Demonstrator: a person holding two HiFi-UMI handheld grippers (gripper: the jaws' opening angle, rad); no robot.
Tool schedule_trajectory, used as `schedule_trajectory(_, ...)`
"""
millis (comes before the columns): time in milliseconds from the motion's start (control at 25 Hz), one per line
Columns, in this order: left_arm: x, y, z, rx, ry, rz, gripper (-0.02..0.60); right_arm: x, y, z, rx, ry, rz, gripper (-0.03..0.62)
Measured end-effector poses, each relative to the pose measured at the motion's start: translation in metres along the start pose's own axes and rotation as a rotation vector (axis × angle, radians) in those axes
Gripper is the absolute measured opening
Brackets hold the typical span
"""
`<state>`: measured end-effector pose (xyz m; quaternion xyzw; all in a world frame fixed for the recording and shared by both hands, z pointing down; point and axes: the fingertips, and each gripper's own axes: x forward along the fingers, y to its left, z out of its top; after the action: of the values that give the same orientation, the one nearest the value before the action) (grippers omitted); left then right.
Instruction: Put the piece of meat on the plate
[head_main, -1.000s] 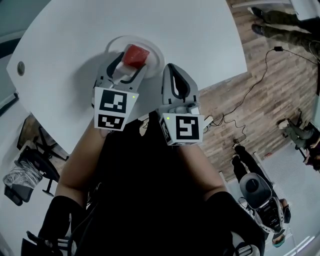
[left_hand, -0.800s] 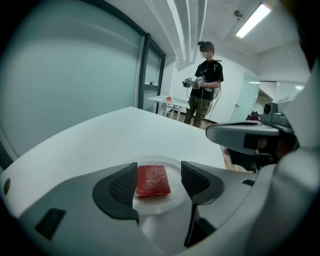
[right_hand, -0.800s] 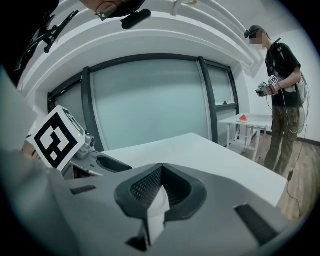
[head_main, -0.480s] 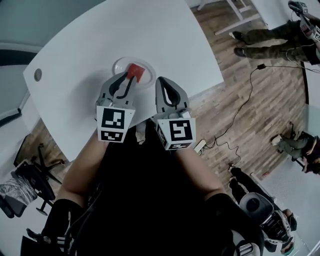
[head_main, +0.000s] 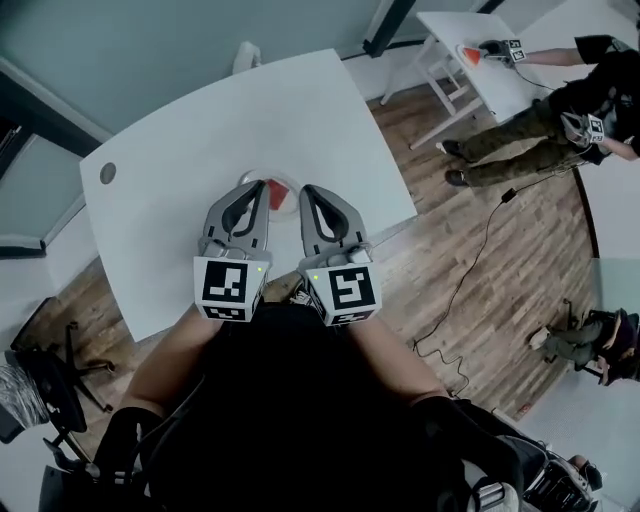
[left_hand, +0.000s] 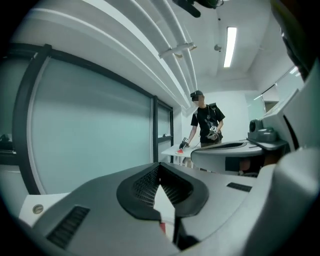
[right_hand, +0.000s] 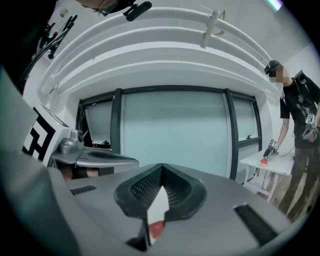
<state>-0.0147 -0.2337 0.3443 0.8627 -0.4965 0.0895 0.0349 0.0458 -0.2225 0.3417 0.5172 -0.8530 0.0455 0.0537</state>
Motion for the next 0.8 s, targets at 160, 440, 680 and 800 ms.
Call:
schedule_trajectory(160,-0.010,0.008,0.023,-0.027,-0.102,0.041,0.003,-0.002,0.007,0.020,-0.031,-0.041,0.028,0.002)
schedule_trajectory(440,-0.028,-0.008,0.051,-0.018,-0.206,0.040,0.003,-0.020,0.005,0.039,-0.056,-0.094,0.044,0.002)
schedule_trajectory(680,-0.032,-0.021,0.051,-0.016,-0.209,0.061,0.003,-0.034,-0.001,0.039,-0.049,-0.116,0.045,0.002)
schedule_trajectory(800,-0.032,-0.032,0.049,-0.014,-0.218,0.068,0.003,-0.045,-0.010,0.034,-0.051,-0.121,0.044,0.002)
